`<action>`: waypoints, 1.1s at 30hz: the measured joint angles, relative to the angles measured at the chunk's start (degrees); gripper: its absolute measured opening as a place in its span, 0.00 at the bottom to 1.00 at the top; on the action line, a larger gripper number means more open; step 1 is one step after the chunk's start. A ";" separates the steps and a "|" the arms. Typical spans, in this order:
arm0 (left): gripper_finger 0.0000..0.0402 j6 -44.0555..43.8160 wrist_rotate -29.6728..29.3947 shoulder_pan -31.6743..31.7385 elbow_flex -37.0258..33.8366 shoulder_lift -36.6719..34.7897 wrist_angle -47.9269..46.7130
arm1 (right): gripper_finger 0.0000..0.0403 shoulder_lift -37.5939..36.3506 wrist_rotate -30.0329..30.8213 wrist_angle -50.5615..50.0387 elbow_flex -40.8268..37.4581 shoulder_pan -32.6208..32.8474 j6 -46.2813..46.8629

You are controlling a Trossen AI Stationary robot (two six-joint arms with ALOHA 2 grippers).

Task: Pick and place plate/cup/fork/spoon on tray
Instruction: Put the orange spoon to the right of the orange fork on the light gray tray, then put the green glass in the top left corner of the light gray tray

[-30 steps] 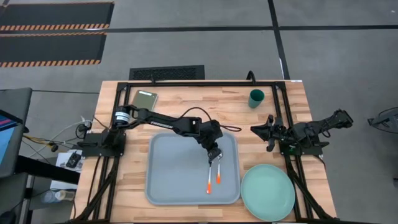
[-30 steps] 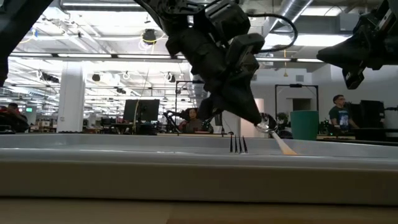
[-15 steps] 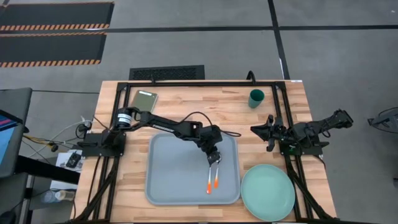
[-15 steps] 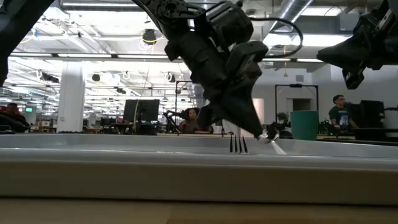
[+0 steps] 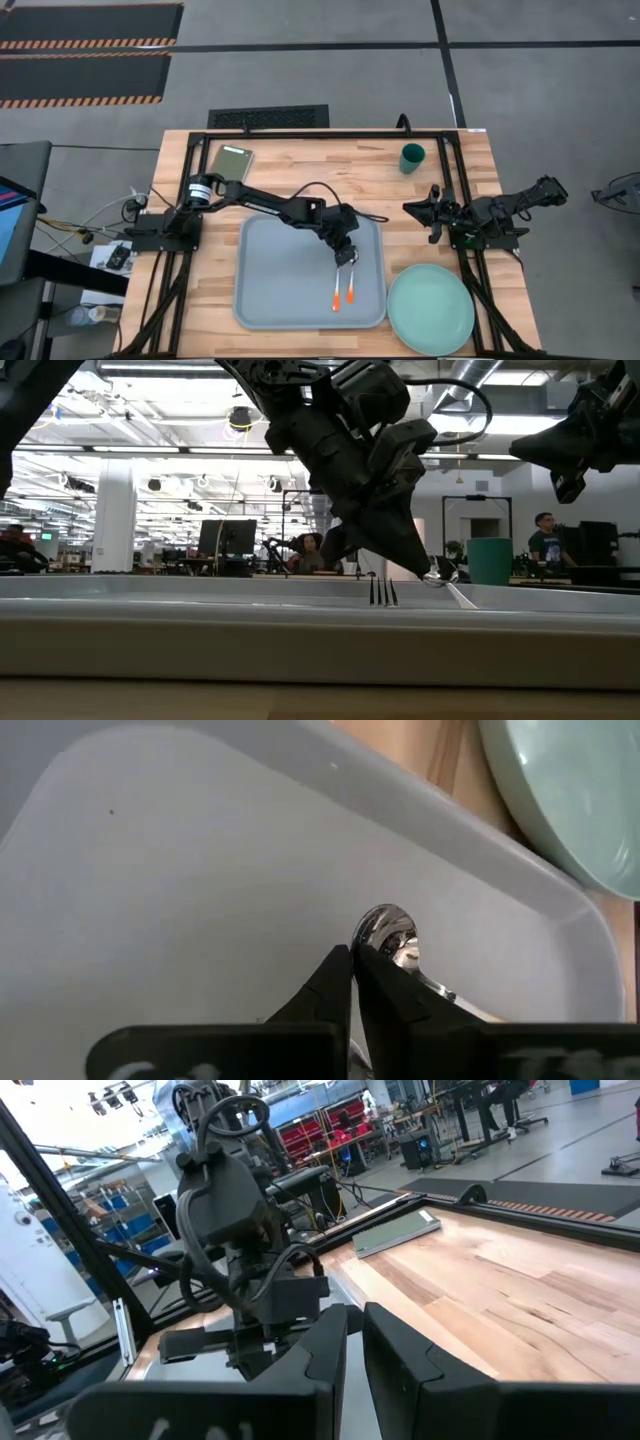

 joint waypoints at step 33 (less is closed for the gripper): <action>0.40 0.08 3.09 2.04 0.00 -1.24 0.58 | 0.16 0.01 -0.02 0.00 0.00 0.00 0.09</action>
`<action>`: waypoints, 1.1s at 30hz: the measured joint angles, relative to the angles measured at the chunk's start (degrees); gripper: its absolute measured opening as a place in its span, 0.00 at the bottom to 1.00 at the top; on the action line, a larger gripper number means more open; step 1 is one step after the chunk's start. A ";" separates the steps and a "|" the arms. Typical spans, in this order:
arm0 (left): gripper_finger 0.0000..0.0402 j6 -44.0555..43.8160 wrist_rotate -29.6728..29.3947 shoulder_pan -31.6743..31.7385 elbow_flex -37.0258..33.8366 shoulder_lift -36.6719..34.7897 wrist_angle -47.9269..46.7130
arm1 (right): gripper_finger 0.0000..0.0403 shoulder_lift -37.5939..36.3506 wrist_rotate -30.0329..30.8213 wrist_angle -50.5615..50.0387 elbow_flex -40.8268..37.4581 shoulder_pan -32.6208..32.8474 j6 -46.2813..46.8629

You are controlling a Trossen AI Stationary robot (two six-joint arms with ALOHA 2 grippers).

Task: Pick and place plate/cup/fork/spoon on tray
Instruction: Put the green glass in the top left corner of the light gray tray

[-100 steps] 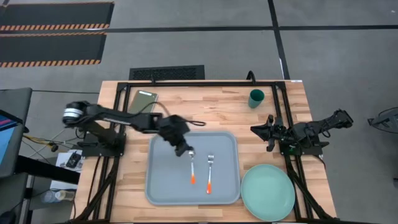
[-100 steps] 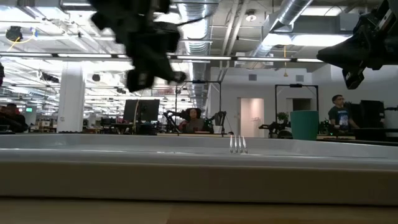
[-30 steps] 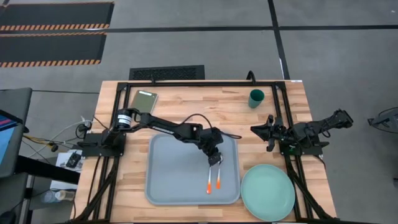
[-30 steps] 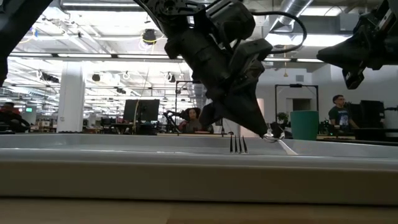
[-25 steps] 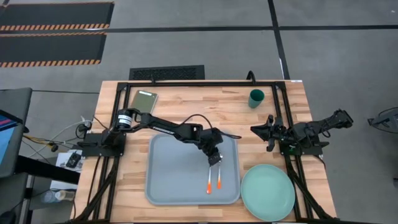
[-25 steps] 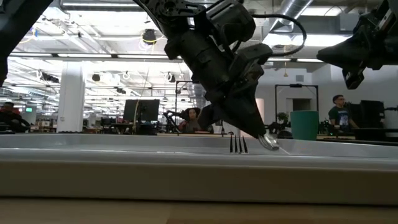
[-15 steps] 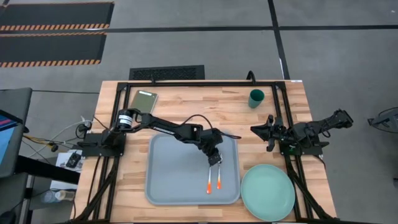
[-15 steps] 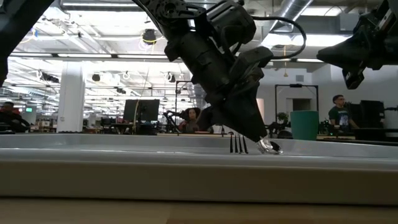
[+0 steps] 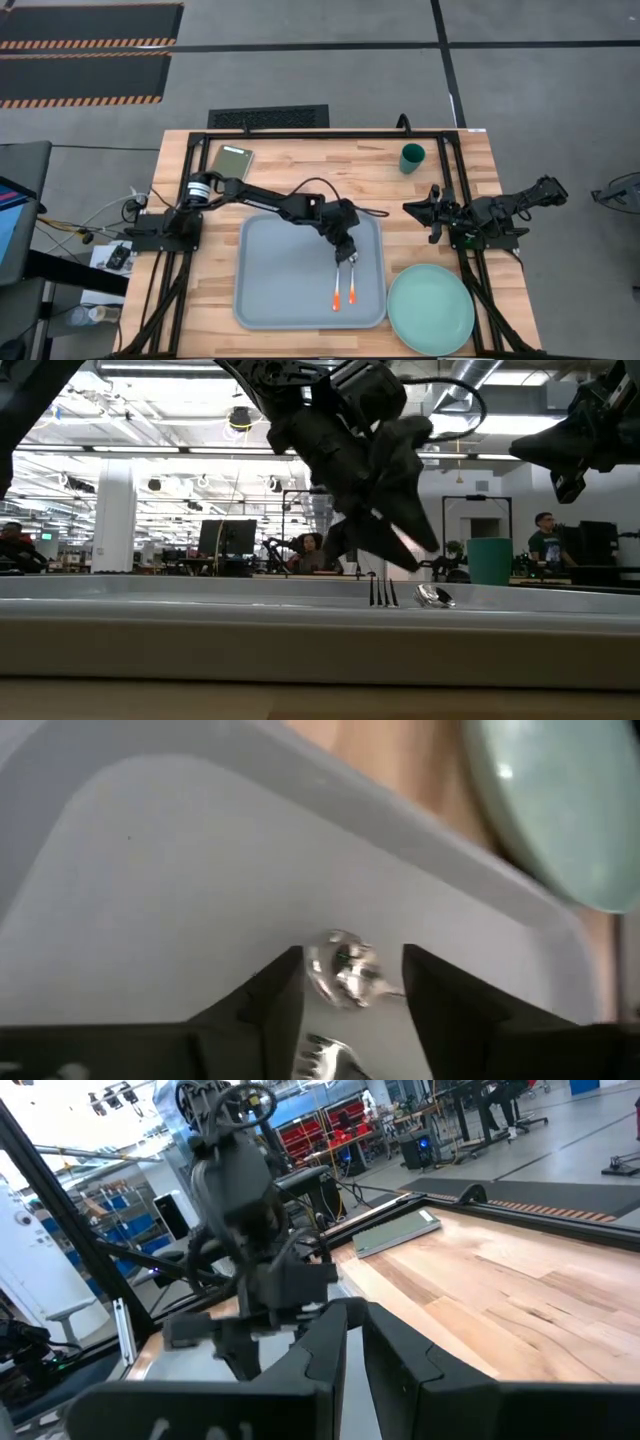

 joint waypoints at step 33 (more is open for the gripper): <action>0.52 15.97 -12.35 2.60 0.09 -41.86 -7.59 | 0.43 9.86 30.37 -0.72 20.10 -0.77 -15.75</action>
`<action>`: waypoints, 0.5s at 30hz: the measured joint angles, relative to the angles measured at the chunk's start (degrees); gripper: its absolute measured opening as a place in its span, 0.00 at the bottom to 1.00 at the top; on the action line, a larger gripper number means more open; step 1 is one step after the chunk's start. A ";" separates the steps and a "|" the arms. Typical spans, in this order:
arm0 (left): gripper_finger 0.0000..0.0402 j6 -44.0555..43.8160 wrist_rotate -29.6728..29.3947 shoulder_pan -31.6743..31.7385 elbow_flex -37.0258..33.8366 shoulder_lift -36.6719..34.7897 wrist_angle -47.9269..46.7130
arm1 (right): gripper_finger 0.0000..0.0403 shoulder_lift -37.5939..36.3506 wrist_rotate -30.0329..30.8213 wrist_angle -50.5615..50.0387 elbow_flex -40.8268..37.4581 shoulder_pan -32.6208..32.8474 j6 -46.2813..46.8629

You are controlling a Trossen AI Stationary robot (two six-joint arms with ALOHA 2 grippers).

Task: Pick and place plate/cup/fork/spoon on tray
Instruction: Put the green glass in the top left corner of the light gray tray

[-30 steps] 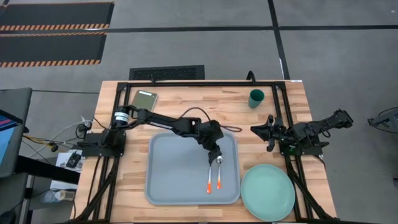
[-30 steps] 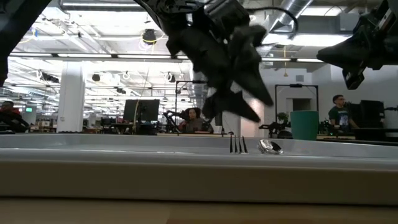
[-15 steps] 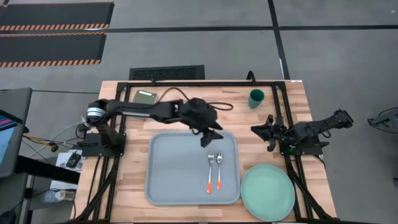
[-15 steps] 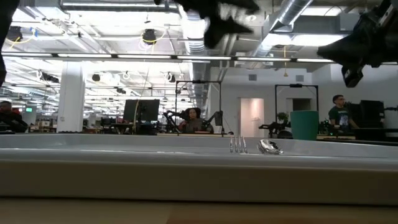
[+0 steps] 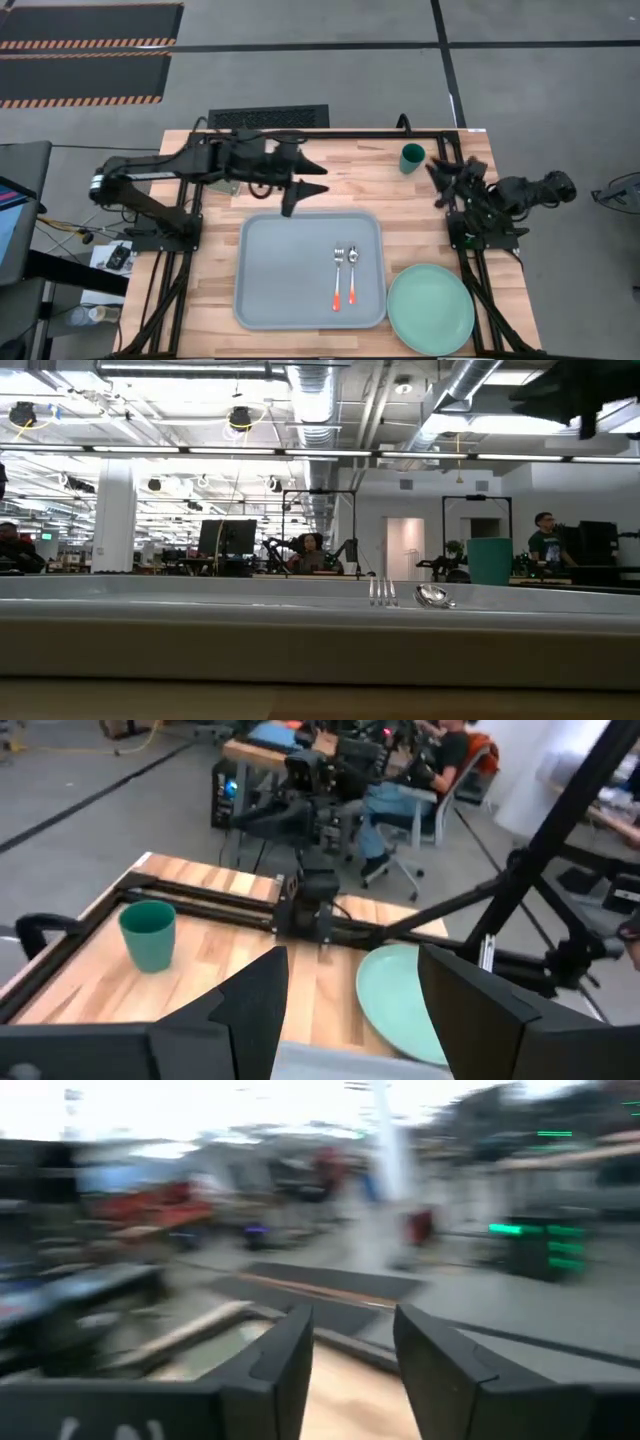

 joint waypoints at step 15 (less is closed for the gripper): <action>0.52 1.32 -6.23 0.56 -0.04 -2.71 -11.46 | 0.41 27.66 -11.44 -10.34 18.90 -7.60 14.86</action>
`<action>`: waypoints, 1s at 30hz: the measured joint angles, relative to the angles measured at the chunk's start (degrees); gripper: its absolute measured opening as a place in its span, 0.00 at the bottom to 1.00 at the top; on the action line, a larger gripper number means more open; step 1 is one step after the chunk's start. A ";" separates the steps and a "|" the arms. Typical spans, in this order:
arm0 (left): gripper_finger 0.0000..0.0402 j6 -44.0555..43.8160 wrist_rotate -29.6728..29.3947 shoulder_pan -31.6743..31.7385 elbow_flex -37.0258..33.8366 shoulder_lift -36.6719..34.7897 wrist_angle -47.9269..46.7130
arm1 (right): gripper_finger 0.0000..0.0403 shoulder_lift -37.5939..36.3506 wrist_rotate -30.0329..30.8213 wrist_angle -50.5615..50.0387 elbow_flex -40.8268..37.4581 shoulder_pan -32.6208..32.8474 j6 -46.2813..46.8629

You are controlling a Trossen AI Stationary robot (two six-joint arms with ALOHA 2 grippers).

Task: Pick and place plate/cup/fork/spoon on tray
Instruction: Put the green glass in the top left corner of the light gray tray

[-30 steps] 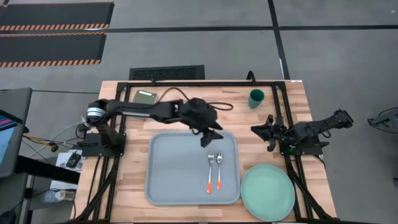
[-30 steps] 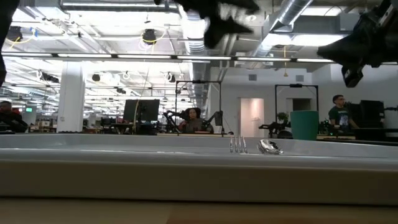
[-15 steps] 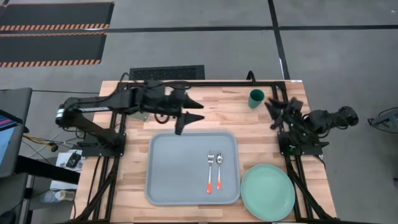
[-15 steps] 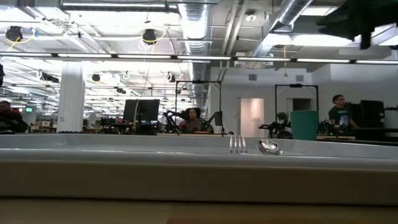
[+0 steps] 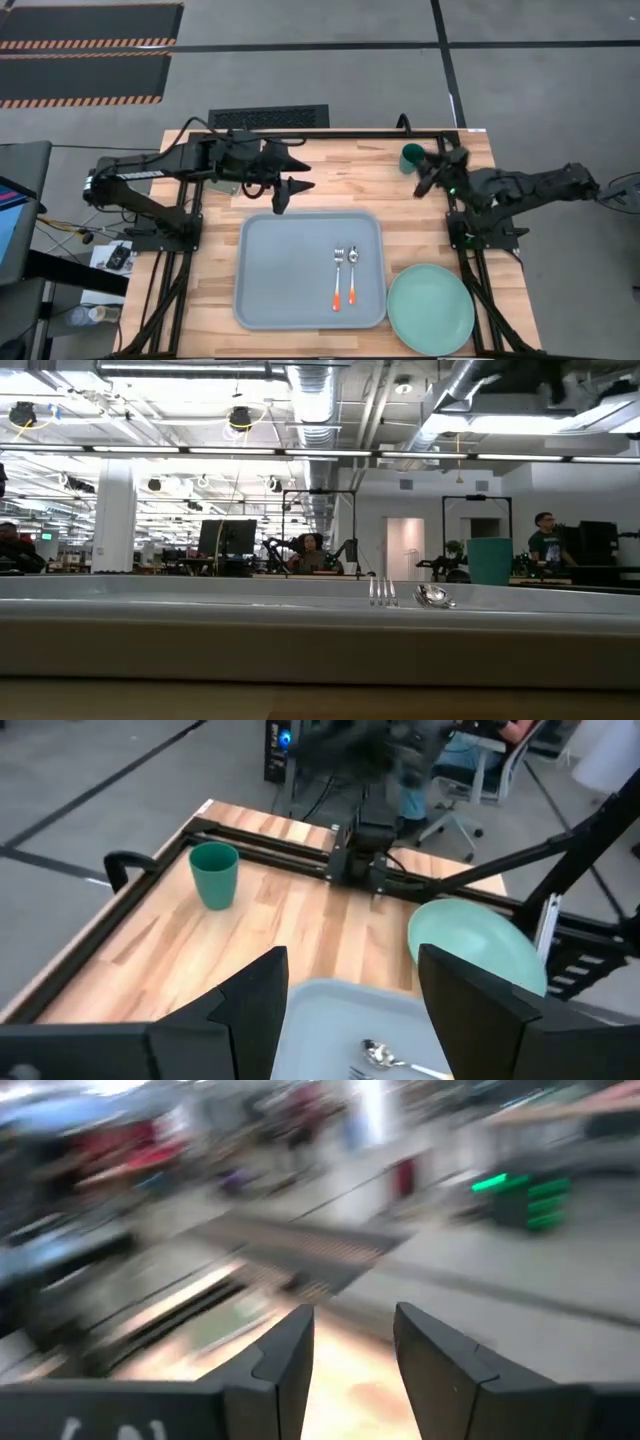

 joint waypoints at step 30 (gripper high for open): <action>0.52 -0.28 23.72 14.35 -0.04 15.45 1.33 | 0.29 7.10 -31.15 -48.94 11.24 -39.03 14.76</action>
